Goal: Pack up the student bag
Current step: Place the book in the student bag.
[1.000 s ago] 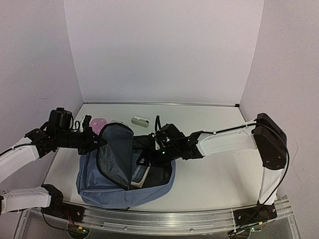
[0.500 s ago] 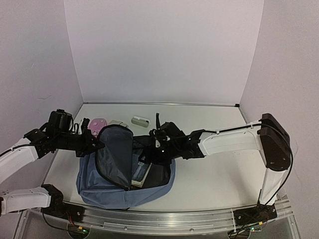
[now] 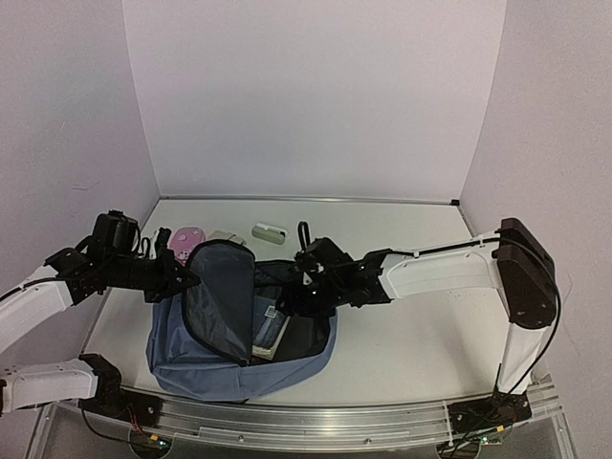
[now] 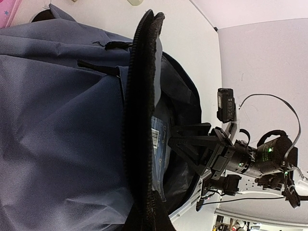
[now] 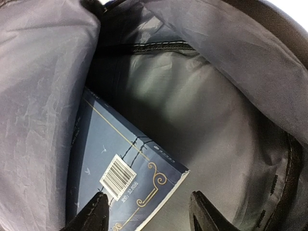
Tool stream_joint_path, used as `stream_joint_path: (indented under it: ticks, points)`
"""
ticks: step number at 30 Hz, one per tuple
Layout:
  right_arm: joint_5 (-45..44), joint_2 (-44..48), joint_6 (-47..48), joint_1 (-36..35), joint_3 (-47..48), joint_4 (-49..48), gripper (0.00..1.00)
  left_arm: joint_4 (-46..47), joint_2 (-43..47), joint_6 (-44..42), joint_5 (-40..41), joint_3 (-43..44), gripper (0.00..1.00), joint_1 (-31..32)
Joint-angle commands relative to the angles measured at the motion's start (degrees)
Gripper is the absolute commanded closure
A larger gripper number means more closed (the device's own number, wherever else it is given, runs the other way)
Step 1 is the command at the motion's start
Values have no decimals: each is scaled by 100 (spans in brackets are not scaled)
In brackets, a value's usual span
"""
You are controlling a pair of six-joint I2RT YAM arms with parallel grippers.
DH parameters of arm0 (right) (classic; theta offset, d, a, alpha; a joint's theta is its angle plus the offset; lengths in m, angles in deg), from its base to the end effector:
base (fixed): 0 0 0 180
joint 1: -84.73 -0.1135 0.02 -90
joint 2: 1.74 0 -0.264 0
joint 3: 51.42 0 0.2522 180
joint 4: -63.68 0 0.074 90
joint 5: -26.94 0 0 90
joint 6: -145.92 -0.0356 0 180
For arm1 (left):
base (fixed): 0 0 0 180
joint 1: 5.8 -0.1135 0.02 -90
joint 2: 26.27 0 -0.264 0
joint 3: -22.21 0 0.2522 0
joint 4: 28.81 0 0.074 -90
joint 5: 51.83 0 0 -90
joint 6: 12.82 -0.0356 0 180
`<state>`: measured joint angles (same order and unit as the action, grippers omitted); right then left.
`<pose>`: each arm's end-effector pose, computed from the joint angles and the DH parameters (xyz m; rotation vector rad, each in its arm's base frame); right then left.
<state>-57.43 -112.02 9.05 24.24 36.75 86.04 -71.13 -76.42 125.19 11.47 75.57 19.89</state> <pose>0.2054 0.3701 0.1896 -0.3595 2.5604 0.9493 0.1595 -0.0945 0.2636 -0.2023 2.4508 -1.1613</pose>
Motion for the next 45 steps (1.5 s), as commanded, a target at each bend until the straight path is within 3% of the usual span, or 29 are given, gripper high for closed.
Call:
stream_joint_path:
  ticks: [1,20,24,28,35,37,42,45]
  points:
    - [139,-346,164,-34,491,10,48,31,25,-61,121,55,100,-20]
    - [1223,-1055,231,-554,1332,-798,54,-462,45,132,497,6,100,-20]
    - [828,-828,190,-568,1164,-816,53,-899,113,388,904,-107,100,-17]
    - [125,-299,118,-518,710,-759,47,-1466,131,575,1234,-216,100,-20]
    - [-992,903,209,-331,9,-492,37,-1990,281,868,998,-495,99,-20]
    - [-1221,1229,278,-268,-87,-365,34,-2120,365,913,959,-511,92,-20]
    - [-1548,1856,494,-15,-275,-134,24,-2329,578,887,1011,-198,44,-20]
    - [-1628,2114,612,170,-399,-25,20,-2647,464,569,1244,377,29,-20]
